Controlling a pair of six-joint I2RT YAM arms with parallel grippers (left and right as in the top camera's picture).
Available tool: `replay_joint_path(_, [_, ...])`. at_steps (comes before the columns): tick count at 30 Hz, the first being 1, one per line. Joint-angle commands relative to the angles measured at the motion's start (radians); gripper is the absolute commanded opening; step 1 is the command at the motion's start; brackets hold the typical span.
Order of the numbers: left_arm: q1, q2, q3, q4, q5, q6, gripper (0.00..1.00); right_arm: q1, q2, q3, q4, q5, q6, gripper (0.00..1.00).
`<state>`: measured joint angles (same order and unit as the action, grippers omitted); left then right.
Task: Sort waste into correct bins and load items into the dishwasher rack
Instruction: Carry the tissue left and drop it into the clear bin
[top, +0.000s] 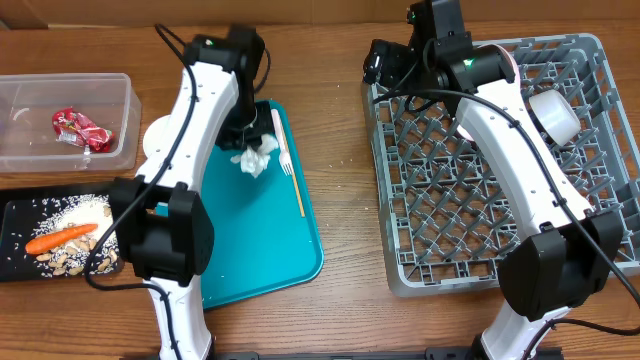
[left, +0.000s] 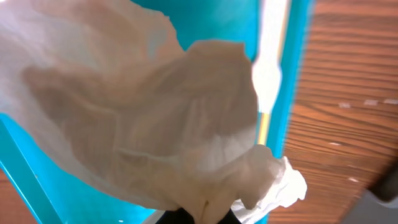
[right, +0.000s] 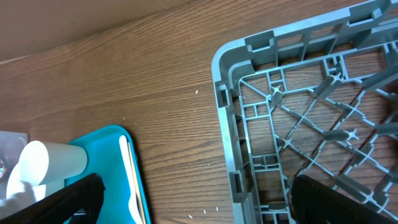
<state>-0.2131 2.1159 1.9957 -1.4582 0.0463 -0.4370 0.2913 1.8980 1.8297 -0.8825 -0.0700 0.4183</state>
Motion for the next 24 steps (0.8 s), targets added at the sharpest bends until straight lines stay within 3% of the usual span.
replay_joint_path(1, [0.033, -0.065, 0.101, -0.016, 0.031, 0.053, 0.04, 0.000, -0.018, 0.016, 0.005, 0.009, 0.001, 1.00])
replay_joint_path(8, [0.219, -0.070, 0.222, 0.028, 0.009, 0.041, 0.04, 0.000, -0.018, 0.016, 0.005, 0.009, 0.001, 1.00])
replay_joint_path(19, [0.556, -0.060, 0.170, 0.367, -0.015, 0.037, 0.06, 0.000, -0.019, 0.016, 0.005, 0.009, 0.001, 1.00])
replay_joint_path(21, [0.591, -0.047, 0.164, 0.414, -0.056, 0.060, 0.16, 0.000, -0.019, 0.016, 0.005, 0.009, 0.001, 1.00])
replay_joint_path(23, [0.616, -0.029, 0.164, 0.431, -0.080, 0.068, 0.45, 0.000, -0.018, 0.016, 0.005, 0.009, 0.001, 1.00])
replay_joint_path(24, [0.628, -0.020, 0.164, 0.433, -0.080, 0.068, 0.66, 0.000, -0.018, 0.016, 0.005, 0.009, 0.001, 1.00])
